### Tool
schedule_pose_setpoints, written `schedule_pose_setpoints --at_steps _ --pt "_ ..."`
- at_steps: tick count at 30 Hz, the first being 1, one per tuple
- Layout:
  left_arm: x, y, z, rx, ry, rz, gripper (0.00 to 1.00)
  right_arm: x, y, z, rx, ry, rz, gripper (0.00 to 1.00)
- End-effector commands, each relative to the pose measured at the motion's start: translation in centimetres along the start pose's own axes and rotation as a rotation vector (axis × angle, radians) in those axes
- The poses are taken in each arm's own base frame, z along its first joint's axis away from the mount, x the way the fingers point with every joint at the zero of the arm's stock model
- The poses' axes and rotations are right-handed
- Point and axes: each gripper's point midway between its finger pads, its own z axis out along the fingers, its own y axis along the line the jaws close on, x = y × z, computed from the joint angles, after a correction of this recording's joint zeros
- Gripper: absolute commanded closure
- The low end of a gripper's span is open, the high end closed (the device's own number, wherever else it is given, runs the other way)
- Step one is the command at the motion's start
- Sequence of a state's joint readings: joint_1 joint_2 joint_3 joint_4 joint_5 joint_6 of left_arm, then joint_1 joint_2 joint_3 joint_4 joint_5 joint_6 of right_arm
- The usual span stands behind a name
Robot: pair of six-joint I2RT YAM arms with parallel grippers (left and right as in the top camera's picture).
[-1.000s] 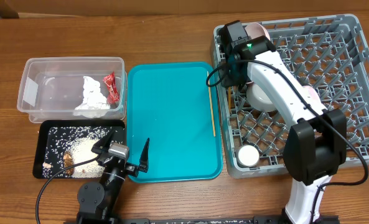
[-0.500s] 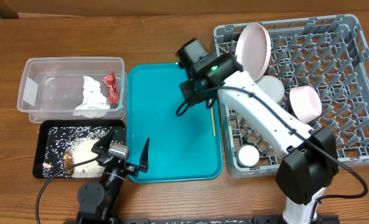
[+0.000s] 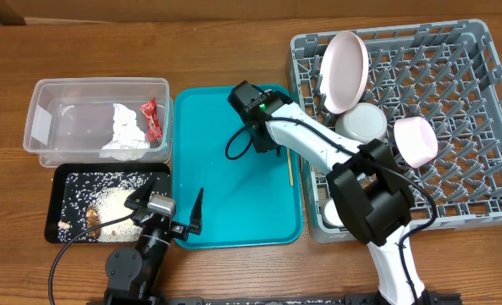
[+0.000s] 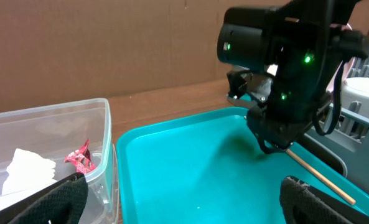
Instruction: Sort waste into correct bins and load items into the dishwasher
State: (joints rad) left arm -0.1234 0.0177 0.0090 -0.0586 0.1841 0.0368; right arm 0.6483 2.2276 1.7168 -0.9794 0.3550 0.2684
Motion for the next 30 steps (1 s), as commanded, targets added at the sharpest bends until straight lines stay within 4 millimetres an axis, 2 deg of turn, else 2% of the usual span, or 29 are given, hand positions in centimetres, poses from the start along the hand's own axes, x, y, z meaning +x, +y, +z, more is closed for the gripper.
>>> schedule_pose_setpoints --at_steps 1,7,8,11,14,17,19,22,25,27,30 --pt "0.1 0.0 0.0 0.001 -0.002 0.009 0.00 0.1 -1.0 1.5 0.076 0.003 0.012 0.55" --pt "0.1 0.0 0.0 0.001 -0.002 0.009 0.00 1.6 0.0 3.6 0.043 0.077 -0.003 0.56" --pt "0.1 0.0 0.0 0.001 -0.002 0.009 0.00 1.9 0.5 3.7 0.012 0.093 -0.001 0.61" --pt "0.1 0.0 0.0 0.001 -0.002 0.009 0.00 2.7 2.4 3.4 -0.104 0.141 -0.001 0.71" --pt "0.1 0.0 0.0 0.001 -0.002 0.009 0.00 3.3 4.3 2.7 -0.225 0.185 -0.022 0.76" --pt "0.1 0.0 0.0 0.001 -0.002 0.009 0.00 3.8 5.2 2.1 -0.284 0.220 -0.018 0.81" --pt "0.1 0.0 0.0 0.001 -0.002 0.009 0.00 3.5 4.6 2.0 -0.250 0.208 -0.020 0.82" --pt "0.1 0.0 0.0 0.001 -0.002 0.009 0.00 1.8 1.9 1.5 -0.087 0.136 -0.020 0.82" --pt "0.1 0.0 0.0 0.001 -0.002 0.009 0.00 0.0 -1.0 0.3 0.068 0.053 -0.023 0.76" --pt "0.1 0.0 0.0 0.001 -0.002 0.009 0.00 -0.5 -1.8 0.0 0.109 0.028 -0.025 0.70" --pt "0.1 0.0 0.0 0.001 -0.002 0.009 0.00 -0.3 -1.8 0.3 0.089 0.044 -0.016 0.67"
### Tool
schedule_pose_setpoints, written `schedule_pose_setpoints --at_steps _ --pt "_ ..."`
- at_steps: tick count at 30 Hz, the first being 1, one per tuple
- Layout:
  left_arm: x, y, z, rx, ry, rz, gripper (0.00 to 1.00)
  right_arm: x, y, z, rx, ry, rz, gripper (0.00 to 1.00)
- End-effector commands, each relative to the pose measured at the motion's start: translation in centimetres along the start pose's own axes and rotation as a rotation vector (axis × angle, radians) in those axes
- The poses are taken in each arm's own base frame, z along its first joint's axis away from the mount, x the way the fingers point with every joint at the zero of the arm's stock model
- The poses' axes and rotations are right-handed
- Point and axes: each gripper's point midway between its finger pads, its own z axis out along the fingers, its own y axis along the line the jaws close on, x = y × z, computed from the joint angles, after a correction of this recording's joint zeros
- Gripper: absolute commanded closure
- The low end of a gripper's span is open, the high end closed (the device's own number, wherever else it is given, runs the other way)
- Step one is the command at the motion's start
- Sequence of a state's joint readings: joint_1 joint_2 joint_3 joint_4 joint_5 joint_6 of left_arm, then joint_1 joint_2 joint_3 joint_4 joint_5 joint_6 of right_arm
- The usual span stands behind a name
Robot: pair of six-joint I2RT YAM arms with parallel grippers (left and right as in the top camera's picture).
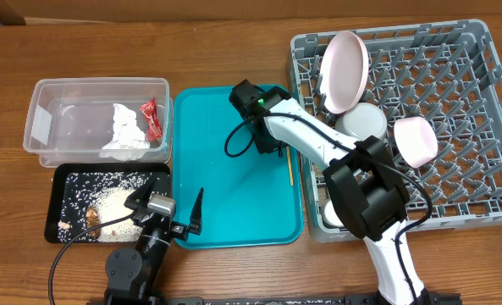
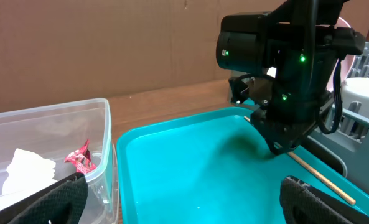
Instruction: Sort waste into correct bins and load items into the dishwasher
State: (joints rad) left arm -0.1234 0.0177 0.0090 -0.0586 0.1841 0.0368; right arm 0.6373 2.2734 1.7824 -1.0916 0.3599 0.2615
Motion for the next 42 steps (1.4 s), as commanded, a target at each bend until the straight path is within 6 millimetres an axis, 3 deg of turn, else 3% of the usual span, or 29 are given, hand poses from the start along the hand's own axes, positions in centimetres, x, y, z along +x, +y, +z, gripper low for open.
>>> schedule_pose_setpoints --at_steps 1,6,13,17,23,26,28,32,34,36,39,40,42 --pt "0.1 0.0 0.0 0.001 -0.002 0.009 0.00 -0.9 -0.6 0.2 0.014 -0.022 0.019 0.65" --pt "0.1 0.0 0.0 0.001 -0.002 0.009 0.00 0.1 0.8 2.0 -0.142 0.047 0.064 0.61" --pt "0.1 0.0 0.0 0.001 -0.002 0.009 0.00 1.5 -0.8 4.1 -0.179 0.125 0.158 0.61" --pt "0.1 0.0 0.0 0.001 -0.002 0.009 0.00 2.3 2.3 3.0 -0.367 0.175 0.082 0.73" --pt "0.1 0.0 0.0 0.001 -0.002 0.009 0.00 2.4 4.3 1.5 -0.384 0.159 0.034 0.96" --pt "0.1 0.0 0.0 0.001 -0.002 0.009 0.00 1.4 4.7 -0.1 -0.378 0.109 0.016 0.96" --pt "0.1 0.0 0.0 0.001 -0.002 0.009 0.00 -0.3 4.6 -3.1 -0.398 0.046 0.020 0.96" --pt "0.1 0.0 0.0 0.001 -0.002 0.009 0.00 -3.0 3.0 -9.0 -0.436 -0.084 0.042 0.96" --pt "0.1 0.0 0.0 0.001 -0.002 0.009 0.00 -4.4 1.1 -12.4 -0.441 -0.165 0.066 0.96" --pt "0.1 0.0 0.0 0.001 -0.002 0.009 0.00 -5.3 -1.3 -14.5 -0.412 -0.233 0.102 0.96" --pt "0.1 0.0 0.0 0.001 -0.002 0.009 0.00 -6.1 -5.8 -15.9 -0.330 -0.301 0.175 0.96" --pt "0.1 0.0 0.0 0.001 -0.002 0.009 0.00 -6.2 -8.1 -15.5 -0.282 -0.303 0.204 0.96" --pt "0.1 0.0 0.0 0.001 -0.002 0.009 0.00 -6.2 -9.7 -14.6 -0.263 -0.293 0.180 0.96"
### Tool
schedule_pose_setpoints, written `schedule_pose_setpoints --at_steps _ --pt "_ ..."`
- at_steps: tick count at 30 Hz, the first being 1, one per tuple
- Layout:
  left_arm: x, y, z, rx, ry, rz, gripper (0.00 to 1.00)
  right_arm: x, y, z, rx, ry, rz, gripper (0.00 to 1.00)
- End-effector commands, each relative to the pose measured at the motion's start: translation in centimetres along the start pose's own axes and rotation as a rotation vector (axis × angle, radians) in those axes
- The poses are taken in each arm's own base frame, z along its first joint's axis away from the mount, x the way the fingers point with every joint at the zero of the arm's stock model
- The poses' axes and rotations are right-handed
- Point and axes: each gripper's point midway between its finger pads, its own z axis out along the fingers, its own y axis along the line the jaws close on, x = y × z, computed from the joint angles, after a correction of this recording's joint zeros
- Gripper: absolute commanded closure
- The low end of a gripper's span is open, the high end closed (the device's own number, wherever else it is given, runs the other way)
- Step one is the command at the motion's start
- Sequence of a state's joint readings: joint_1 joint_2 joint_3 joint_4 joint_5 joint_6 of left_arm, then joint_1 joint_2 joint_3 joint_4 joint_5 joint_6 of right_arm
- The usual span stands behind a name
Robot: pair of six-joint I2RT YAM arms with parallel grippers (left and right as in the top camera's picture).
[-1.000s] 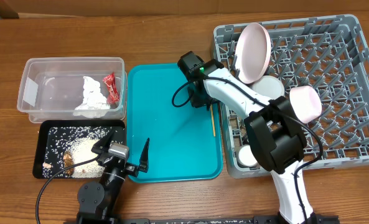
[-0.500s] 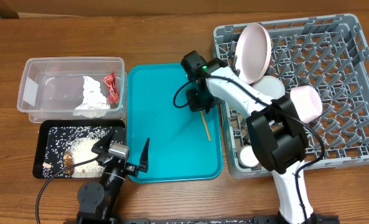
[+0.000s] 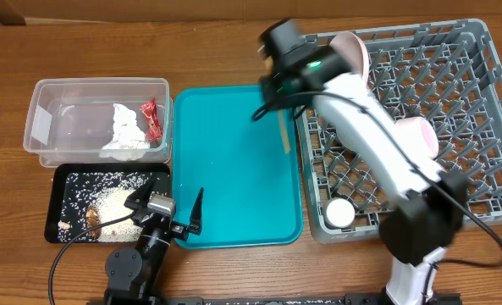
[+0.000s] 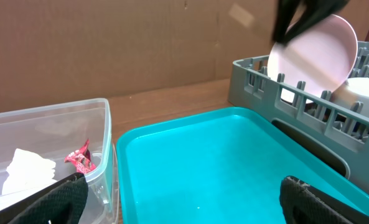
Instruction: Sort waste into correct bins and load items into the dishwasher
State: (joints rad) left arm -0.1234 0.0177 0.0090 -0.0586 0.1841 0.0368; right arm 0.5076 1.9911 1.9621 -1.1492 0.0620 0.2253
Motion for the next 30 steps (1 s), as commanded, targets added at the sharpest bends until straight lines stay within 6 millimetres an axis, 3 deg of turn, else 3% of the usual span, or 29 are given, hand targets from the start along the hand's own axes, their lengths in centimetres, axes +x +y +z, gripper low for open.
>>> schedule_pose_setpoints --at_steps 1,5,8,11,12,13,14,15,18,19,23,27,30 --pt "0.1 0.0 0.0 0.001 -0.002 0.009 0.00 -1.0 -5.5 -0.1 0.110 -0.013 -0.013 0.96" --pt "0.1 0.0 0.0 0.001 -0.002 0.009 0.00 0.4 -7.8 2.4 0.115 0.069 -0.039 0.96" --pt "0.1 0.0 0.0 0.001 -0.002 0.009 0.00 2.1 -8.0 4.5 0.101 0.141 -0.044 0.96" --pt "0.1 0.0 0.0 0.001 -0.002 0.009 0.00 3.0 -8.2 5.4 0.104 0.177 -0.043 0.96" --pt "0.1 0.0 0.0 0.001 -0.002 0.009 0.00 3.1 -8.1 5.4 0.104 0.178 -0.038 0.94" --pt "0.1 0.0 0.0 0.001 -0.002 0.009 0.00 3.1 -7.9 5.3 0.098 0.176 -0.040 0.79" --pt "0.1 0.0 0.0 0.001 -0.002 0.009 0.00 2.8 -7.6 4.5 0.093 0.166 -0.040 0.23" --pt "0.1 0.0 0.0 0.001 -0.002 0.009 0.00 2.6 -7.4 3.8 0.089 0.159 -0.042 0.00" --pt "0.1 0.0 0.0 0.001 -0.002 0.009 0.00 1.8 -6.7 1.0 0.078 0.111 -0.029 0.00" --pt "0.1 0.0 0.0 0.001 -0.002 0.009 0.00 1.3 -5.9 -1.5 0.065 0.063 -0.040 0.00" --pt "0.1 0.0 0.0 0.001 -0.002 0.009 0.00 1.1 -2.7 -8.2 -0.019 -0.059 -0.090 0.00" --pt "0.1 0.0 0.0 0.001 -0.002 0.009 0.00 3.0 1.3 -15.2 -0.135 -0.164 -0.172 0.00" --pt "0.1 0.0 0.0 0.001 -0.002 0.009 0.00 5.0 3.9 -19.1 -0.239 -0.205 -0.232 0.00"
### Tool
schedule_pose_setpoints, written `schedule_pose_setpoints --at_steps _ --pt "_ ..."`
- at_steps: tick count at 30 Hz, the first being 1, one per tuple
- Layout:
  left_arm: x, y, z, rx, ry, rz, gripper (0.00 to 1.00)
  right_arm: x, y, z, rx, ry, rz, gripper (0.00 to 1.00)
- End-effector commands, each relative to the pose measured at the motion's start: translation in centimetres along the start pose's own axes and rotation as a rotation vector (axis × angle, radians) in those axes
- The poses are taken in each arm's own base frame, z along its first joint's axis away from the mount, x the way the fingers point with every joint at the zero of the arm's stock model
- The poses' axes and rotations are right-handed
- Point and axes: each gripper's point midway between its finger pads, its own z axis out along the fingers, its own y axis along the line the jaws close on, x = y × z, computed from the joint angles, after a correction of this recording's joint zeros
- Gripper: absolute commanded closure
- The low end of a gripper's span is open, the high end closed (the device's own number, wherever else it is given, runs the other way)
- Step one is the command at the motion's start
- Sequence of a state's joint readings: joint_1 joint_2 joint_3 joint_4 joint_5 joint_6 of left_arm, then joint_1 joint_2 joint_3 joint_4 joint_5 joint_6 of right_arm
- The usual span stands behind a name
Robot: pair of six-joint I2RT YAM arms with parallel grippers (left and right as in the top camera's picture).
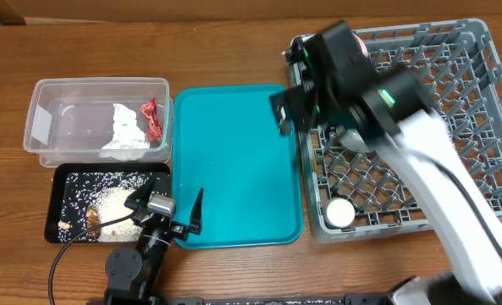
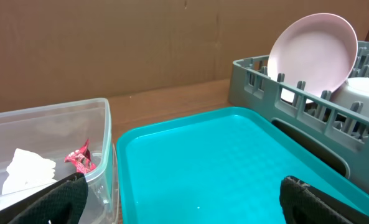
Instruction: Sort waste into correct bins and load items into the dishwasher
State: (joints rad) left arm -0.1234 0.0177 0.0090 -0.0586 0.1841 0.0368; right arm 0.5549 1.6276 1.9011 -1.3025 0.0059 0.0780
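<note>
The teal tray (image 1: 234,161) lies bare in the middle, also seen as the teal tray (image 2: 221,162) in the left wrist view. My right arm hangs high and blurred over the left side of the grey dish rack (image 1: 462,178). Its gripper (image 1: 283,124) is a dark shape at the rack's left edge, and its jaws cannot be made out. No chopstick shows in either view. My left gripper (image 1: 168,208) (image 2: 184,205) rests open and holds nothing at the tray's near left corner. A pink plate (image 2: 312,50) stands upright in the rack.
A clear bin (image 1: 98,119) at the left holds white tissue (image 1: 124,131) and a red wrapper (image 1: 151,119). Below it a black tray (image 1: 60,203) carries rice scraps. A white cup (image 1: 339,212) sits in the rack's near left corner, another white cup (image 2: 366,87) behind the plate.
My right arm has moved from the tray's far right edge to above the rack's left side, closer to the camera. The chopstick that hung from it no longer shows. The left arm is unmoved.
My right gripper was low on the tray's right side at a chopstick lying there, and stayed so a second later. Then it was raised near the tray's far right corner with the chopstick hanging from it. Now it is over the rack.
</note>
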Motion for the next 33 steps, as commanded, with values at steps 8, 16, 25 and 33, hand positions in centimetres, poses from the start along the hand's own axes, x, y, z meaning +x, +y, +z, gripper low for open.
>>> schedule_pose_setpoints --at_steps 8,16,25,33 --pt "0.1 0.0 0.0 0.001 -0.002 0.009 0.00 6.5 3.9 -9.2 -0.120 0.037 -0.181 0.00" --pt "0.1 0.0 0.0 0.001 -0.002 0.009 0.00 9.7 2.8 -11.8 -0.104 0.086 -0.152 0.00" --pt "0.1 0.0 0.0 0.001 -0.002 0.009 0.00 -0.1 -1.3 -18.1 -0.010 -0.541 -0.055 0.00" --pt "0.1 0.0 0.0 0.001 -0.002 0.009 0.00 3.0 -5.9 -15.6 0.051 -0.656 0.046 0.00"
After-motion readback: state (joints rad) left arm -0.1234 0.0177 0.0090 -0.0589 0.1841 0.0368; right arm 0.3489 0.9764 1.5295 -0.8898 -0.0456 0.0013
